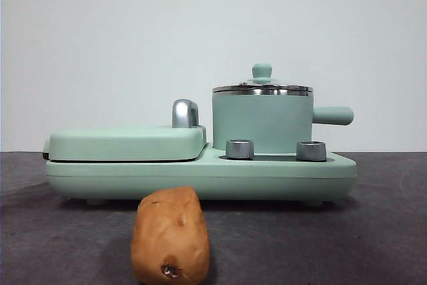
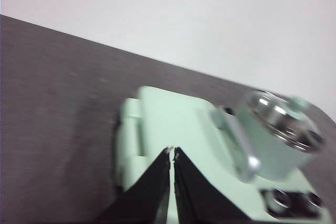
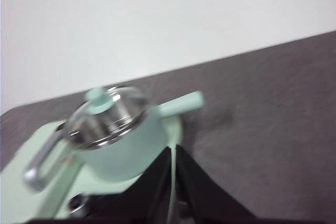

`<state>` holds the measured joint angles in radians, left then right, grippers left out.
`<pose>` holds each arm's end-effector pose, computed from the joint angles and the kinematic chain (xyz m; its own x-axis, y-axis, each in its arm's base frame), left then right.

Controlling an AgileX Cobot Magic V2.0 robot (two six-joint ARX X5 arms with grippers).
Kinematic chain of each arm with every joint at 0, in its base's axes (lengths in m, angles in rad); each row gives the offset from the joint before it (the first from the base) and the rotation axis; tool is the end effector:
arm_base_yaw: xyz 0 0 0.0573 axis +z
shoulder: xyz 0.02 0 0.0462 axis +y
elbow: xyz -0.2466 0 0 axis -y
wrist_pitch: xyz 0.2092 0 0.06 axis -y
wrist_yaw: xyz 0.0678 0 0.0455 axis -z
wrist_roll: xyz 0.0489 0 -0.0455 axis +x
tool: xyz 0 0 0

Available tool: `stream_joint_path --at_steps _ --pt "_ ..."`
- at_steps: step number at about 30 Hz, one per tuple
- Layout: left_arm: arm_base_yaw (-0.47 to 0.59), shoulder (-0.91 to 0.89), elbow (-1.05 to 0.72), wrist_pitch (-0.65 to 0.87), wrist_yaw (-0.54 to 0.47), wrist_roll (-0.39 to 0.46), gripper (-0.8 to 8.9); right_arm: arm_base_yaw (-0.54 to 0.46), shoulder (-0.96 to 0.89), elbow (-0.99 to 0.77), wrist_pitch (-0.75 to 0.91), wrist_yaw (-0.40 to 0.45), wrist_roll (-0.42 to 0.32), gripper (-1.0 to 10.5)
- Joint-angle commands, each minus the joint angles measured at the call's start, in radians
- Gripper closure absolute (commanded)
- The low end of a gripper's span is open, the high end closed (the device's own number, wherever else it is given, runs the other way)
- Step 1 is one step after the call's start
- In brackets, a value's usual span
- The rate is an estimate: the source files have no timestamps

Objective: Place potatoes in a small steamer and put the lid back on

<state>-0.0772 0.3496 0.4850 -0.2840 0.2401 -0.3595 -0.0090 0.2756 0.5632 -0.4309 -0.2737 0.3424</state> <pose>0.1003 -0.0194 0.2586 0.9394 -0.3112 -0.1438 0.2377 0.8936 -0.3809 0.0801 0.0125 0.2711 0.9553 0.2617 -0.1375 -0.1959 0.9087 0.3687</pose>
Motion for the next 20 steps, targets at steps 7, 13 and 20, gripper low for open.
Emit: stream_joint_path --at_steps 7,13,20 --pt "-0.004 0.3 0.325 -0.139 0.257 0.043 8.04 0.002 0.23 0.303 -0.19 -0.233 -0.091 9.4" --pt "-0.023 0.463 0.509 -0.224 0.46 0.072 8.04 0.013 0.348 0.418 -0.248 -0.439 -0.175 9.4" --pt "-0.087 0.575 0.65 -0.327 0.51 0.13 7.88 0.031 0.399 0.439 -0.251 -0.509 -0.199 9.3"
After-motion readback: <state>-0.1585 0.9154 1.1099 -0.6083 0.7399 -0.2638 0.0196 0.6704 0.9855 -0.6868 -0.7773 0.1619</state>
